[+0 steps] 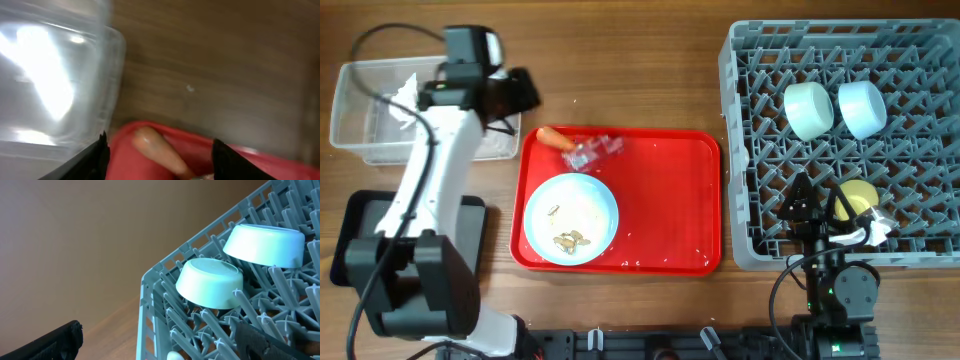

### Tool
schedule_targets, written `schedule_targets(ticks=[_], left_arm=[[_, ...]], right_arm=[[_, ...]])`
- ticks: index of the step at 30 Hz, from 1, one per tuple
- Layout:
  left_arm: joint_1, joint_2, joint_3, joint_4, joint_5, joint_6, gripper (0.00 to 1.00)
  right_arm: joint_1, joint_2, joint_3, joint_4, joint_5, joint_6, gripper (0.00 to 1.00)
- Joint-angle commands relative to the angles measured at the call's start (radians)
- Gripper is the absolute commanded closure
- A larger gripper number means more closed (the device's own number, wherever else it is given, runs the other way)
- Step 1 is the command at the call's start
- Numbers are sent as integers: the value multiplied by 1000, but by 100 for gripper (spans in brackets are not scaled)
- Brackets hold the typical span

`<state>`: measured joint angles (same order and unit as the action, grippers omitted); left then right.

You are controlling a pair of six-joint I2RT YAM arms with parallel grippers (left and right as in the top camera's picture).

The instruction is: Sort waste into correct bins and load items into the dishwasher rack

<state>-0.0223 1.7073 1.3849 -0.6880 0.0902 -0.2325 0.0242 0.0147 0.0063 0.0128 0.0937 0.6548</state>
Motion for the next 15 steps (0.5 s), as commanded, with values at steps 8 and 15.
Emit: schedule_targets(ticks=[8, 15], left_arm=[[-353, 196, 3, -105, -20, 396, 32], [-377, 302, 3, -37, -100, 443, 35]], right_arm=[[-4, -7, -1, 4, -12, 11, 0], [-4, -7, -1, 3, -12, 11, 0]])
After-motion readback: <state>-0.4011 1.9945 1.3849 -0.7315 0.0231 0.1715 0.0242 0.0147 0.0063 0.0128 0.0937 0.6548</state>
